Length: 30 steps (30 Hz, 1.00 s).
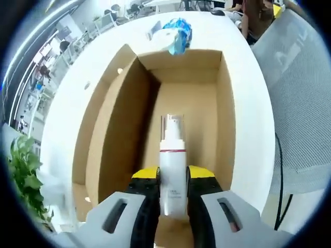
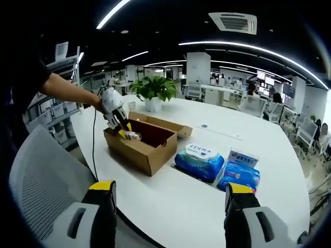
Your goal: Operate the shoe box by opening the lid, removing the specified soft item, and placing it in the target area until the item is outside and the box remains undamaged.
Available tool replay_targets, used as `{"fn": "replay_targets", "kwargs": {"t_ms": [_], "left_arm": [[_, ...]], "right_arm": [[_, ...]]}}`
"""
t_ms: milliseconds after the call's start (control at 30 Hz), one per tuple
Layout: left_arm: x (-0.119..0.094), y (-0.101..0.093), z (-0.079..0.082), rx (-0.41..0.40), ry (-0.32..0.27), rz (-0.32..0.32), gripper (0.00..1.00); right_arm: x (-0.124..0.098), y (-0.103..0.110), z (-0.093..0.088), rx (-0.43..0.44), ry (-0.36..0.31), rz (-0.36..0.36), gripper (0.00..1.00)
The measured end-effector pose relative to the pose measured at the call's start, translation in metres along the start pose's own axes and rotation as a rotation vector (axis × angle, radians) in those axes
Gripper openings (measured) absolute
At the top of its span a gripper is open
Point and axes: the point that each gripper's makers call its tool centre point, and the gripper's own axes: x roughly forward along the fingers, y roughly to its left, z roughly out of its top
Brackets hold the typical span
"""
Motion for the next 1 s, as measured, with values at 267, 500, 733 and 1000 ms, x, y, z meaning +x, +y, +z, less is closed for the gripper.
{"fn": "replay_targets", "kwargs": {"t_ms": [267, 500, 733, 1000], "left_arm": [[-0.014, -0.010, 0.026, 0.039, -0.051, 0.002, 0.17], [-0.025, -0.017, 0.042, 0.047, -0.090, 0.006, 0.17], [-0.037, -0.029, 0.064, 0.084, -0.141, 0.009, 0.17], [-0.049, -0.041, 0.091, 0.140, -0.199, 0.024, 0.17]], "right_arm": [[0.000, -0.002, -0.010, 0.039, 0.049, 0.004, 0.76], [-0.002, -0.003, -0.008, 0.059, 0.054, 0.006, 0.71], [-0.001, 0.002, 0.000, 0.081, 0.083, 0.026, 0.62], [0.001, 0.013, 0.012, 0.161, 0.073, 0.071, 0.55]]}}
